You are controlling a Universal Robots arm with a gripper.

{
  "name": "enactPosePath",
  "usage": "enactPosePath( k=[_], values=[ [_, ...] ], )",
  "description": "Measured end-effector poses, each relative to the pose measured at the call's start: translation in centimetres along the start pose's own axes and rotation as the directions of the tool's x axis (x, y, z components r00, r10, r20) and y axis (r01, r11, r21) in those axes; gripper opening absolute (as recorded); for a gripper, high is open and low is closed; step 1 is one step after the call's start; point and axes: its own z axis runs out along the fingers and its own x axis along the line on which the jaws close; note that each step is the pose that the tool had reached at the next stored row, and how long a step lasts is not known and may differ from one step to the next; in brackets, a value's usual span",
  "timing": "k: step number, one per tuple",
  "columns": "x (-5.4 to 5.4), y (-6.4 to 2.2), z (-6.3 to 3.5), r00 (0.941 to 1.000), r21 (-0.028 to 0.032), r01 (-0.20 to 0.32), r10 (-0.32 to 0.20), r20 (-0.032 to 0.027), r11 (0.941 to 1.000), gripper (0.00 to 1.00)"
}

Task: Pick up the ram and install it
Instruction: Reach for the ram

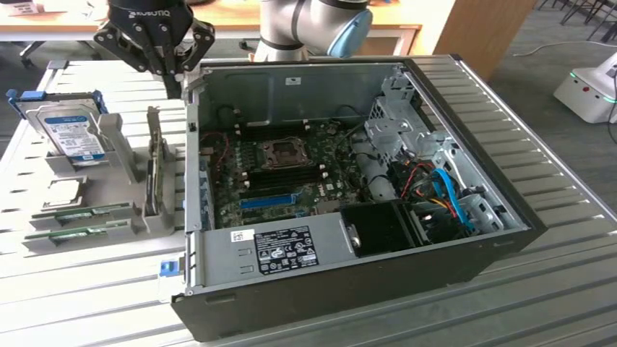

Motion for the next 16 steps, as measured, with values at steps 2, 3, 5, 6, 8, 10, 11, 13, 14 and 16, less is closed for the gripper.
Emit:
enactPosePath(
  k=[2, 3, 5, 6, 8, 10, 11, 13, 14, 16],
  values=[
    [0.4, -0.03, 0.01, 1.0, 0.0, 0.0, 0.0, -0.0001, 1.0, 0.1],
    [0.7, -0.05, 0.01, 1.0, 0.0, 0.0, 0.0, -0.0001, 1.0, 0.1],
    [1.1, -0.08, 0.01, 1.0, 0.0, 0.0, 0.0, -0.0002, 1.0, 0.1],
    [1.3, -0.1, 0.02, 1.0, 0.0, 0.0, 0.0, -0.0002, 1.0, 0.1],
    [1.7, -0.13, 0.02, 1.0, 0.0001, 0.0, 0.0, -0.0004, 1.0, 0.1],
    [2.1, -0.16, 0.02, 1.0, 0.0001, 0.0, 0.0, -0.0005, 1.0, 0.1],
    [2.4, -0.18, 0.02, 1.0, 0.0001, 0.0, 0.0, -0.0006, 1.0, 0.1],
    [2.8, -0.21, 0.02, 1.0, 0.0, 0.0, 0.0, -0.0008, 1.0, 0.1],
    [3.0, -0.22, 0.02, 1.0, 0.0001, 0.0, 0.0, -0.0009, 1.0, 0.1],
    [3.4, -0.26, 0.01, 1.0, 0.0001, 0.0, 0.0, -0.0011, 1.0, 0.1]
  ],
)
